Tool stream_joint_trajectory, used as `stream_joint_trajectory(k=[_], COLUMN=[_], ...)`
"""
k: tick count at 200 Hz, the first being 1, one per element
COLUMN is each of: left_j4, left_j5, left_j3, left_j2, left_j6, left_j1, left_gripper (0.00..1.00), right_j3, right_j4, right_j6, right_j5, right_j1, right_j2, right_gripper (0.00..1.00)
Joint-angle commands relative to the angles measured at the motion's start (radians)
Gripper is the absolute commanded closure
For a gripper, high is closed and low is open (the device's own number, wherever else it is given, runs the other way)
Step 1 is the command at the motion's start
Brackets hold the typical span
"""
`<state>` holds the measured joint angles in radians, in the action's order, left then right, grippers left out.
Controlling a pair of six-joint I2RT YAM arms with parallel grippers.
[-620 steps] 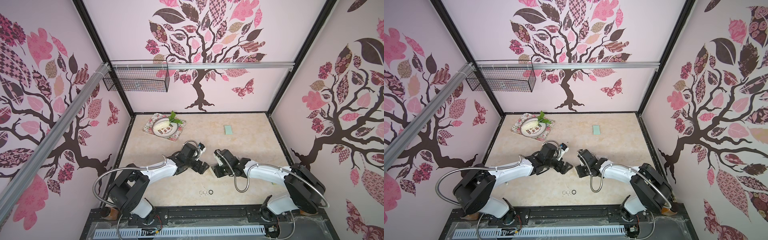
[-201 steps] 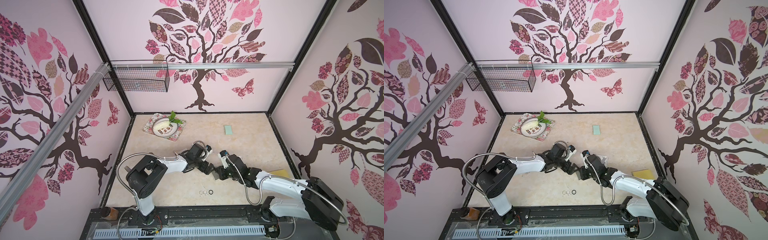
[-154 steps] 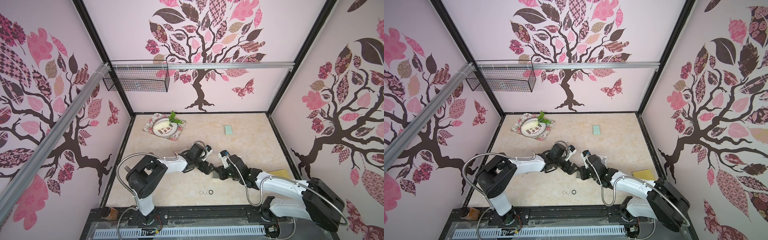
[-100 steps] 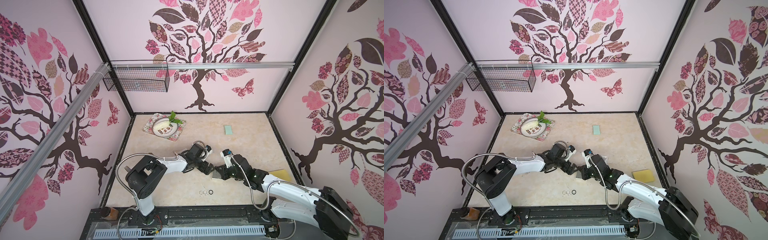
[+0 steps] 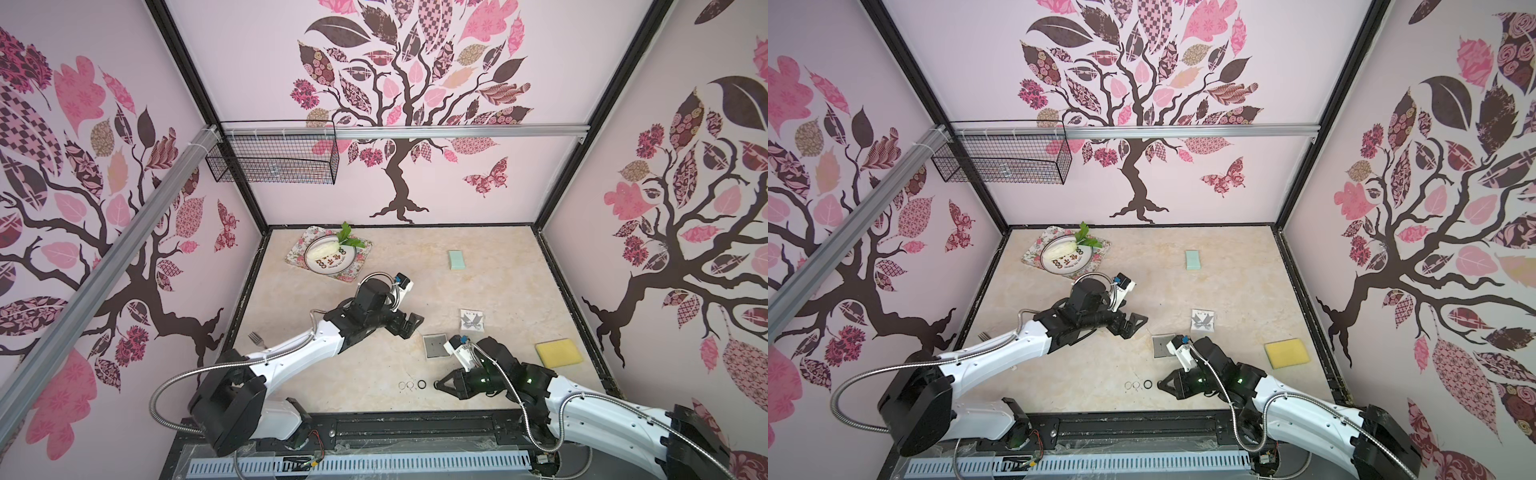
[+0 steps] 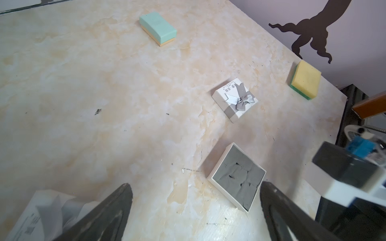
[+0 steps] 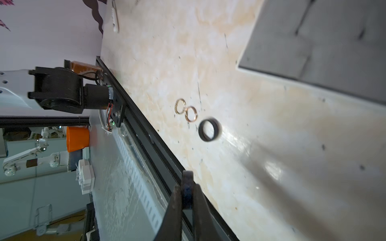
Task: Take the rings out of the lift-off lid box
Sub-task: Take out the ring from the jewelry box, then place the ring at the center of the board.
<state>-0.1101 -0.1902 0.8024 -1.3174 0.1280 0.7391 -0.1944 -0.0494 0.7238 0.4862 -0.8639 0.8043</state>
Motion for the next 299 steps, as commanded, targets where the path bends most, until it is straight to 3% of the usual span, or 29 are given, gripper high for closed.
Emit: stream_joint_trajectory(k=[1,64,105,149,250,299], left_j4=[-0.044,-0.048,-0.034,-0.01,0.013,0.013], left_j5=[0.049,0.069,0.061,0.026,0.007,-0.003], left_j3=[-0.098,-0.244,-0.27,-0.278,-0.287,-0.284], left_j2=[0.073,0.228,0.238,0.237,0.236,0.226], left_j6=[0.013,0.054,0.056,0.055,0.051,0.049], left_j1=[-0.006,-0.006,-0.007,-0.007,-0.007,-0.006], left_gripper=[0.02,0.02,0.02,0.02,0.02,0.02], right_j3=[0.04,0.06,0.029,0.018,-0.036,-0.122], right_j4=[0.106,0.308,0.358,0.346,0.261,0.018], right_j6=[0.163,0.232,0.223,0.21,0.159,0.087], right_j5=[0.011,-0.043,-0.031,-0.062,-0.11,-0.151], right_j1=[-0.006,-0.007,-0.006,-0.006,-0.006,-0.007], right_j2=[0.004,0.181,0.298,0.32,0.338,0.24], right_gripper=[1.0,1.0,1.0,0.99,0.67,0.63])
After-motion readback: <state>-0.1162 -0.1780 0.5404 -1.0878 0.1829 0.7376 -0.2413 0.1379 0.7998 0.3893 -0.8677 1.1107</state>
